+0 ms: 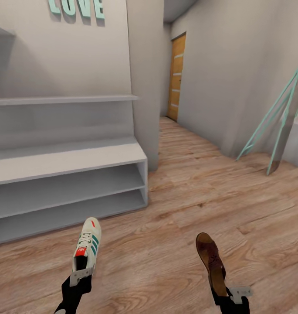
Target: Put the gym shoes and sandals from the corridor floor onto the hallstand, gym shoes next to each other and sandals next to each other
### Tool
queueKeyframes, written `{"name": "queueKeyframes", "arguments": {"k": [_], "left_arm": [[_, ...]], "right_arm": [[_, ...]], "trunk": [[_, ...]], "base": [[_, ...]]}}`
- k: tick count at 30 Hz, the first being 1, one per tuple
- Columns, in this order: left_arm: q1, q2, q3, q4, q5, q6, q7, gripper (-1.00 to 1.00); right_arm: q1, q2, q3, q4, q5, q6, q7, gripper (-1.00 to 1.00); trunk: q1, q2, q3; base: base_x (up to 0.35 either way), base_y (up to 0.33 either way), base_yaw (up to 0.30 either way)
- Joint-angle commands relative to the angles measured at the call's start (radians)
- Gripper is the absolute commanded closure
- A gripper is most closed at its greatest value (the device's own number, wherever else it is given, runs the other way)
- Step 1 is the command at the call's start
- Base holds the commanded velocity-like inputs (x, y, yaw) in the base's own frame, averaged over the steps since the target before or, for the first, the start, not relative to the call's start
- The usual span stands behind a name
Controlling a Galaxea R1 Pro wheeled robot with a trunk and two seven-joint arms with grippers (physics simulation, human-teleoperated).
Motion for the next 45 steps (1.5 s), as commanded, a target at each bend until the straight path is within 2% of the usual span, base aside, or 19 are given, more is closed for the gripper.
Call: {"name": "queueKeyframes", "arguments": {"k": [1, 12, 27, 38, 45], "left_arm": [[-0.001, -0.001, 0.002, 0.001, -0.003, -0.003, 0.002, 1.0], [-0.001, -0.001, 0.002, 0.002, -0.002, -0.003, 0.002, 1.0], [0.0, -0.001, 0.001, 0.001, -0.002, -0.003, 0.002, 1.0], [-0.001, -0.001, 0.001, 0.001, -0.003, -0.004, 0.002, 1.0], [-0.004, 0.0, 0.001, 0.003, -0.006, 0.007, 0.003, 1.0]], "right_arm": [[0.0, 0.001, -0.008, 0.001, 0.004, -0.002, 0.007, 1.0], [0.0, -0.001, -0.008, 0.001, 0.004, -0.002, 0.007, 1.0], [0.0, -0.001, -0.008, 0.001, 0.004, -0.002, 0.006, 1.0], [0.0, 0.0, -0.008, 0.0, 0.004, -0.001, 0.006, 1.0], [0.0, -0.009, -0.015, -0.002, 0.004, 0.001, 0.005, 1.0]], "trunk": [[0.0, 0.0, -0.001], [0.0, 0.0, -0.001], [0.0, 0.0, -0.001], [0.0, 0.0, -0.001], [0.0, 0.0, -0.001]], "base": [[0.224, -0.209, 0.278], [0.222, -0.175, 0.278], [0.022, -0.014, 0.275], [0.0, 0.0, 0.035], [0.0, 0.0, 0.0]]}}
